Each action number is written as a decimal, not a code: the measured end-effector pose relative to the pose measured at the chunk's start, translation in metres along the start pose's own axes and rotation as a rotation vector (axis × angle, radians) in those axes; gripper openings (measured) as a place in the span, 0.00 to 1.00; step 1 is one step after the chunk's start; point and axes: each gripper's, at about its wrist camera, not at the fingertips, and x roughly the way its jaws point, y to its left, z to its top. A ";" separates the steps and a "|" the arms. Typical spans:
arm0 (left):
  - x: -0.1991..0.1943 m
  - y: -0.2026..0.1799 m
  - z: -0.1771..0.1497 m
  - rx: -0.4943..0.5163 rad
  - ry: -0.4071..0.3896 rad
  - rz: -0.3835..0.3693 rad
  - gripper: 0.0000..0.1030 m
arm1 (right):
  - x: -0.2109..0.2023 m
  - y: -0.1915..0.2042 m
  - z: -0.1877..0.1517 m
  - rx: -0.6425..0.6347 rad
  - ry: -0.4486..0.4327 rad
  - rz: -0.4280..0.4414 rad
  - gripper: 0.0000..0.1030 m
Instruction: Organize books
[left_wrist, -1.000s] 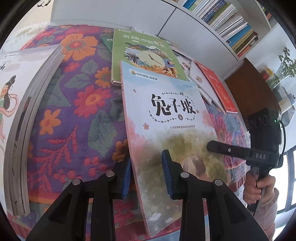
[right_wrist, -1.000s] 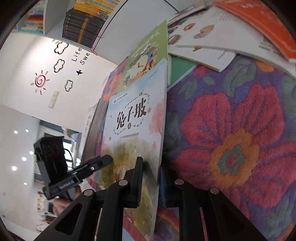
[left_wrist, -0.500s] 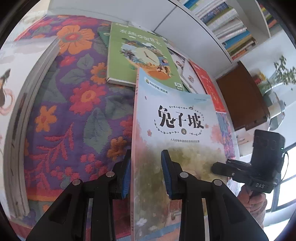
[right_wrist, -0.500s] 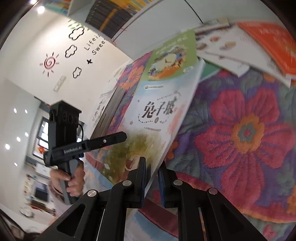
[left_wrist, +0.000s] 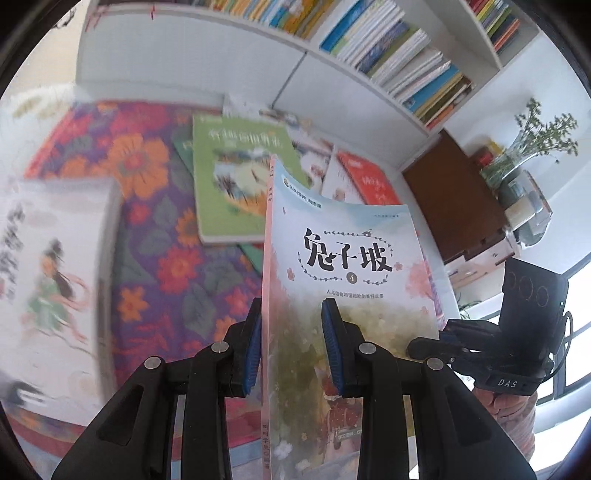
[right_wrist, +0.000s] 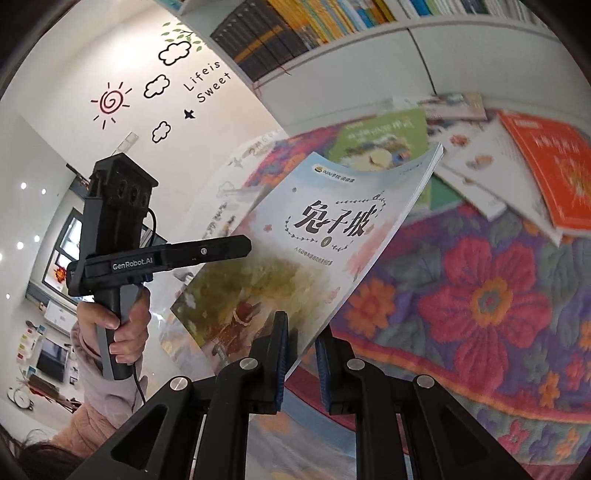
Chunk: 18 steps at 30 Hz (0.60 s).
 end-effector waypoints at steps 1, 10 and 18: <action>-0.008 0.004 0.004 0.000 -0.009 0.000 0.26 | 0.001 0.008 0.006 -0.015 -0.003 -0.004 0.13; -0.077 0.068 0.022 -0.055 -0.104 0.055 0.26 | 0.049 0.072 0.060 -0.118 0.021 0.040 0.14; -0.116 0.140 0.016 -0.112 -0.157 0.142 0.26 | 0.119 0.115 0.093 -0.171 0.072 0.106 0.14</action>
